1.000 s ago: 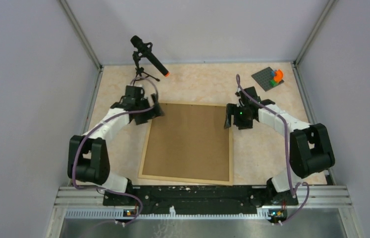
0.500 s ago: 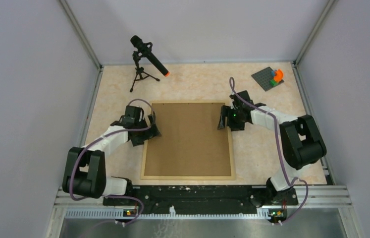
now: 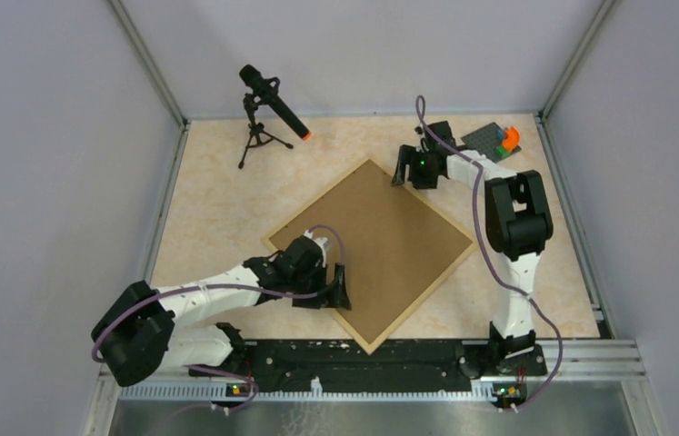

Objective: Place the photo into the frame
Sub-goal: Adjust the photo frame at the center of the board.

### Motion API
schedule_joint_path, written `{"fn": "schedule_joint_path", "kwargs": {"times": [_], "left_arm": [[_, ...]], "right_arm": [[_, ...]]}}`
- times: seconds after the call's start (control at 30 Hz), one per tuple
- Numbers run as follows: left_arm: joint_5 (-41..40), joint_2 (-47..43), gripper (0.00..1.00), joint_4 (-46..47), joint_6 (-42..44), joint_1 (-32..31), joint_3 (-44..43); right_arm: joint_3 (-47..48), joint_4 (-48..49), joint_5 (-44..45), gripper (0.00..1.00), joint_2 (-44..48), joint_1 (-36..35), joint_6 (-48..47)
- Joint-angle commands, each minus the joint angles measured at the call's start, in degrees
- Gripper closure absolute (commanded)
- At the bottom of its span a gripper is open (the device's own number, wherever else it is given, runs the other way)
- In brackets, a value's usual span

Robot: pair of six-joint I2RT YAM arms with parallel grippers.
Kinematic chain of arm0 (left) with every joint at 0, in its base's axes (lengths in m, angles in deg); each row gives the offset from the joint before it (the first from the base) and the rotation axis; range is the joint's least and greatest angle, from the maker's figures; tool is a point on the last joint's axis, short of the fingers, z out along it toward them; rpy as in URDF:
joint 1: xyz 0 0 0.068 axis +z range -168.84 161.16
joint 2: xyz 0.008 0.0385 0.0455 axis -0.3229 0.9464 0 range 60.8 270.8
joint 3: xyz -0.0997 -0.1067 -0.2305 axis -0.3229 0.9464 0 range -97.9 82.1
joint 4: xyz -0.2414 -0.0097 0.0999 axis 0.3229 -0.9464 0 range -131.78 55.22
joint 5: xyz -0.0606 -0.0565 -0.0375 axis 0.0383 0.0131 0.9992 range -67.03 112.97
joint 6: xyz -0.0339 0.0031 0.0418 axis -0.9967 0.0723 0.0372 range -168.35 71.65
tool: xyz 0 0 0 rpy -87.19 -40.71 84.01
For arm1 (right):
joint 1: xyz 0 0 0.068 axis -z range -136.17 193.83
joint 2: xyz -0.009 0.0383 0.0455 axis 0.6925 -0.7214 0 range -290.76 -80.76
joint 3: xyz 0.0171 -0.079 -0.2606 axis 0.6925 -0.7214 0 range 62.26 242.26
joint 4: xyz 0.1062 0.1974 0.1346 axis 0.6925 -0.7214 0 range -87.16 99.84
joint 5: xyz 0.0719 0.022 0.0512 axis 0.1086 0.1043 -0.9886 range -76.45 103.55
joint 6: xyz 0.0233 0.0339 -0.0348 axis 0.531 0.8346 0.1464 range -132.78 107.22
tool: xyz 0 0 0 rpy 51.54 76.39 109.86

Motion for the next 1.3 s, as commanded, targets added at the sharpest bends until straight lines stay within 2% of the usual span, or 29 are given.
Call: {"fn": "schedule_joint_path", "kwargs": {"times": [0.0, 0.07, 0.13, 0.23, 0.3, 0.37, 0.4, 0.5, 0.57, 0.67, 0.73, 0.83, 0.9, 1.03, 1.13, 1.27], "left_arm": [[0.8, 5.1, 0.01, 4.3, -0.1, -4.1, -3.5], [0.1, 6.7, 0.01, 3.9, 0.6, -6.0, -5.5], [-4.5, 5.5, 0.01, 1.5, 1.2, -8.5, -6.8], [-9.5, 0.1, 0.01, -1.3, 2.2, -10.9, -6.5], [-11.6, -5.0, 0.01, -1.7, 2.9, -11.6, -5.4], [-14.8, -9.6, 0.01, -1.8, 3.4, -11.7, -4.4], [-16.5, -11.3, 0.01, -1.7, 3.6, -11.6, -4.1], [-22.2, -13.7, 0.01, 1.8, 3.6, -11.5, -4.3], [-22.3, -11.9, 0.01, 5.9, 5.1, -10.8, -6.6], [-16.4, -3.6, 0.01, 11.9, 8.0, -8.4, -12.0], [-12.0, 3.7, 0.01, 13.7, 8.1, -6.2, -16.8], [7.5, 18.3, 0.01, 16.7, 8.3, -1.7, -24.6], [16.8, 27.0, 0.03, 13.9, 9.3, -0.9, -31.0], [21.1, 37.6, 0.04, 11.2, 9.8, -3.1, -35.9], [25.1, 41.2, 0.04, 16.1, 6.2, -5.8, -33.8], [25.6, 43.6, 0.04, 18.6, 4.0, -8.9, -33.2]], "right_arm": [[9.8, -0.8, -13.0, 0.31, -7.3, -6.1, 5.7], [19.1, -7.1, -11.7, 0.31, -11.5, -8.0, 4.2], [27.5, -14.1, -10.1, 0.30, -13.8, -8.4, 3.0], [36.3, -24.8, 2.3, 0.29, -12.0, -8.3, -0.7], [36.4, -30.6, 11.5, 0.26, -7.7, -8.2, -3.1], [27.8, -31.3, 17.0, 0.25, -0.2, -6.5, -2.8], [21.0, -28.1, 15.6, 0.25, 4.7, -4.5, -1.3], [-4.4, -14.4, 1.8, 0.26, 20.2, 5.4, 4.0], [-17.4, -6.7, -3.2, 0.30, 28.1, 11.2, 6.4], [-28.8, -1.8, -1.9, 0.33, 34.1, 14.0, 6.6], [-31.7, 0.0, -2.3, 0.36, 33.9, 14.6, 7.1], [-33.8, 3.2, -2.7, 0.43, 31.5, 14.6, 8.1], [-33.8, 5.0, -3.1, 0.47, 29.1, 14.8, 8.2], [-32.9, 7.8, -4.6, 0.54, 24.2, 14.7, 7.2], [-31.3, 9.0, -7.3, 0.54, 20.6, 14.4, 5.8], [-28.2, 9.3, -10.0, 0.55, 16.7, 11.2, 4.0]]}}
